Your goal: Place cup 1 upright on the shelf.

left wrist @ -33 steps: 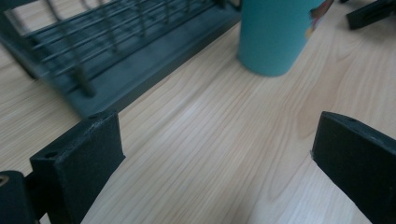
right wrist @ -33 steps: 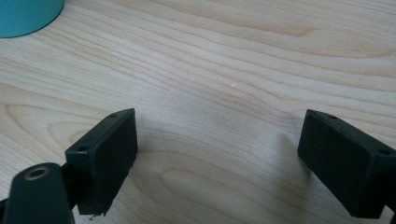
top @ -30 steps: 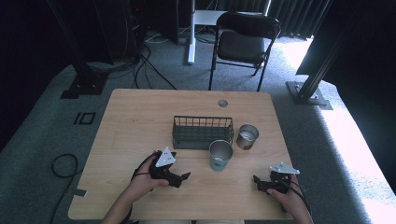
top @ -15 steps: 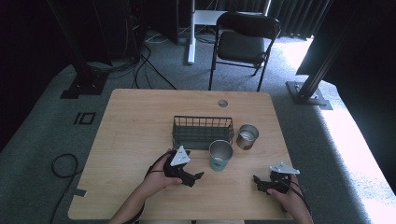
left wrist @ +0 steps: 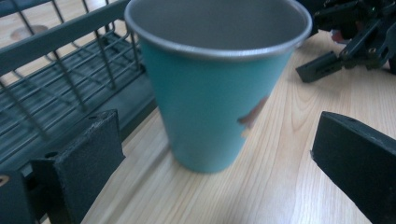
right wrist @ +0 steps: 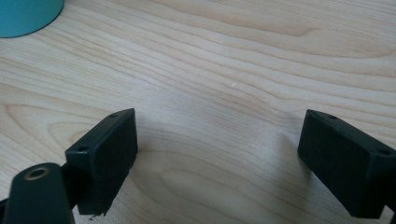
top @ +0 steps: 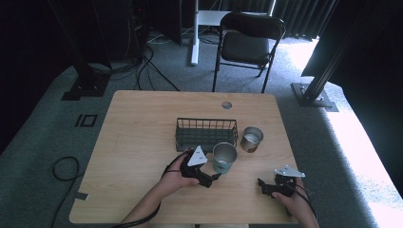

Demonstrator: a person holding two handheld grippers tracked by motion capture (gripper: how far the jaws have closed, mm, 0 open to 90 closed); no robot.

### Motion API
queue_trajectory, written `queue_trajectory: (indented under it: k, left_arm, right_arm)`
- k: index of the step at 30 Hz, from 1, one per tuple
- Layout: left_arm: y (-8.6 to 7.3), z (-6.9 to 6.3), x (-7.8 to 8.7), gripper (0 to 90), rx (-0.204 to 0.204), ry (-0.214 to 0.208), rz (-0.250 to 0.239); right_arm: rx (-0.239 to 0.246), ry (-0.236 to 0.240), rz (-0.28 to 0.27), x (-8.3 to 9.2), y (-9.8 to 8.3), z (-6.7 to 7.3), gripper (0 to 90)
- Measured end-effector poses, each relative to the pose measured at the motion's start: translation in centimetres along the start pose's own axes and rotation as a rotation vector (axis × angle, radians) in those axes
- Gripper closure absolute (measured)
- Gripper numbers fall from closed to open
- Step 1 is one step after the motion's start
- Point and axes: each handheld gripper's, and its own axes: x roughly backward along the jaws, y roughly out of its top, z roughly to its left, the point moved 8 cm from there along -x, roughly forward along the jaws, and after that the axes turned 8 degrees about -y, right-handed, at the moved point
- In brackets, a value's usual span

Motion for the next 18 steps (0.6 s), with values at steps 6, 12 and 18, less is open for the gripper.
queue_trajectory:
  k: [6, 12, 18]
  left_arm:
    - [0.7, 0.3, -1.2, 2.5, 0.021, 0.003, -0.02]
    - [1.5, 0.4, -2.0, 2.5, 0.008, 0.014, -0.031]
    - [2.2, 0.8, -2.6, 2.5, -0.001, 0.022, -0.037]
  right_arm:
    - [0.0, 0.0, 0.0, 0.0, 0.0, 0.0, 11.6]
    - [0.0, 0.0, 0.0, 0.0, 0.0, 0.0, 11.6]
    - [-0.001, 0.0, 0.0, 0.0, 0.0, 0.0, 11.6]
